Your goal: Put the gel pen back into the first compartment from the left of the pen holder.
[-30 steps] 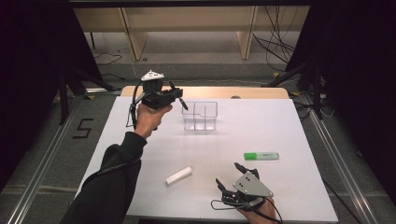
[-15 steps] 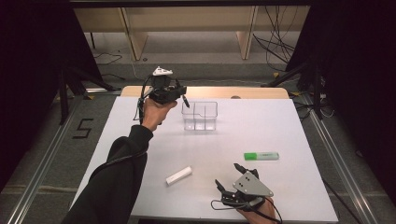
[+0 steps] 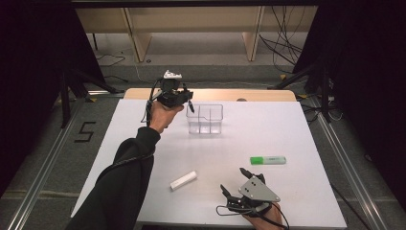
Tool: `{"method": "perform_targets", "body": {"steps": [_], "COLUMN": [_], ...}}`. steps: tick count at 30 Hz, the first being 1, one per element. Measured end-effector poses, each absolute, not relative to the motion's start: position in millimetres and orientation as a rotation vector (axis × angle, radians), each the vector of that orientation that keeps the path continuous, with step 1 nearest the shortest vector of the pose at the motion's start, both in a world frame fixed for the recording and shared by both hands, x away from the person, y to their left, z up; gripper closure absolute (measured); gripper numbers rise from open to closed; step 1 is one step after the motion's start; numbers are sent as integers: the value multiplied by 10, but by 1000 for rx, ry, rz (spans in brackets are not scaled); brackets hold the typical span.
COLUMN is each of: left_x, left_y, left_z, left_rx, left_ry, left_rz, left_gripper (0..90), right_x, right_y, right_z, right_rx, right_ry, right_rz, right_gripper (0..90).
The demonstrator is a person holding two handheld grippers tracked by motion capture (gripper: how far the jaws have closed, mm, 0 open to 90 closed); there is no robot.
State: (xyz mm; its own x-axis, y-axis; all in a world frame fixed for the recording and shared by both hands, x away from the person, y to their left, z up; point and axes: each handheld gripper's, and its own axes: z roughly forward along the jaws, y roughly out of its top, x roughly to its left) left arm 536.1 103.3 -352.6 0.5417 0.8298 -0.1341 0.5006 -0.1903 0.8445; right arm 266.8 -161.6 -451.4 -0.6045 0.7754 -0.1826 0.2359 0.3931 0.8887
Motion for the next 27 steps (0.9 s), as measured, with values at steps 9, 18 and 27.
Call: {"method": "perform_targets", "body": {"steps": [9, 18, 27], "left_x": [5405, 5431, 5419], "left_y": [1009, 994, 1040], "left_z": [-3651, -3711, -3718], "left_rx": [1889, 1925, 1879], "left_ry": [1112, 1111, 1133], "left_rz": [392, 360, 337], "left_gripper": [784, 780, 509], "right_x": [2667, 2672, 2678], "right_y": [-1614, -1613, -1626], "right_z": [-4518, -4530, -4531], "right_rx": [862, 863, 867], "right_ry": [2063, 2067, 2068], "right_rz": [1179, 1182, 1184], "right_gripper": [233, 238, 239]}}
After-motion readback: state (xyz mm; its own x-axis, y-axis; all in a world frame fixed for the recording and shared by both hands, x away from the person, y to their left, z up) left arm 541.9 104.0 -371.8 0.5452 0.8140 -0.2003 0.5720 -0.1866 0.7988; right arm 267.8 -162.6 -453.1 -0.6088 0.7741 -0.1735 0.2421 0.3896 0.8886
